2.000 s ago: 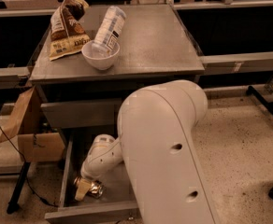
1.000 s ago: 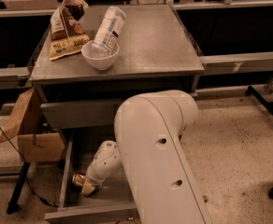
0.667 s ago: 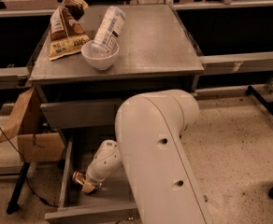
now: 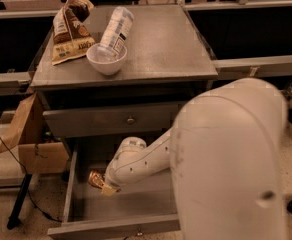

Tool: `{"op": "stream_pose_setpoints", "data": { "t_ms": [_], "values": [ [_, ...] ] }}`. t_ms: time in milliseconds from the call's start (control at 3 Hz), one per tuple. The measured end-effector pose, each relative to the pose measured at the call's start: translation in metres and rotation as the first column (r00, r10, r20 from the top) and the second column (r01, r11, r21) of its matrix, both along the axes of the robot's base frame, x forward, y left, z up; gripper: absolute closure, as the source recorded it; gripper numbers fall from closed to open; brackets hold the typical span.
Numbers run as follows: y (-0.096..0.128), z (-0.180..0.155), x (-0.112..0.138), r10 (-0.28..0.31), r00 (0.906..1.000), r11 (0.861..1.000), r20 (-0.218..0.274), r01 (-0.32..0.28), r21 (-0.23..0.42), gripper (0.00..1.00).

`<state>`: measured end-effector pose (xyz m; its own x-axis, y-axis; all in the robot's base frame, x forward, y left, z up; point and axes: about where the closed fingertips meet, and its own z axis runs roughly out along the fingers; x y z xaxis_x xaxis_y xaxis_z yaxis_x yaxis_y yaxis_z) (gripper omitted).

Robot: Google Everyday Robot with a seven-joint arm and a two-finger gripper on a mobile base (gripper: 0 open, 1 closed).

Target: Pick orange can from middle drawer and place on counter

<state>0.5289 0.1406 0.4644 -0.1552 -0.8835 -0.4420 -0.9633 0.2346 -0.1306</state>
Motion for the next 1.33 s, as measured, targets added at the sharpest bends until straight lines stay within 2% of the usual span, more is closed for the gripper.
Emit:
{"op": "stream_pose_setpoints", "data": {
  "t_ms": [333, 667, 1000, 1333],
  "values": [
    [-0.023, 0.059, -0.007, 0.029, 0.9976, 0.997, 0.063, -0.025, -0.068, 1.00],
    [-0.048, 0.146, 0.016, -0.018, 0.9901, 0.994, 0.139, 0.032, -0.101, 1.00],
    [-0.073, 0.253, 0.055, -0.083, 0.9771, 0.990, 0.196, 0.103, -0.095, 1.00],
    [-0.112, 0.334, 0.091, -0.066, 0.9631, 0.982, 0.261, 0.109, -0.153, 1.00]
  ]
}}
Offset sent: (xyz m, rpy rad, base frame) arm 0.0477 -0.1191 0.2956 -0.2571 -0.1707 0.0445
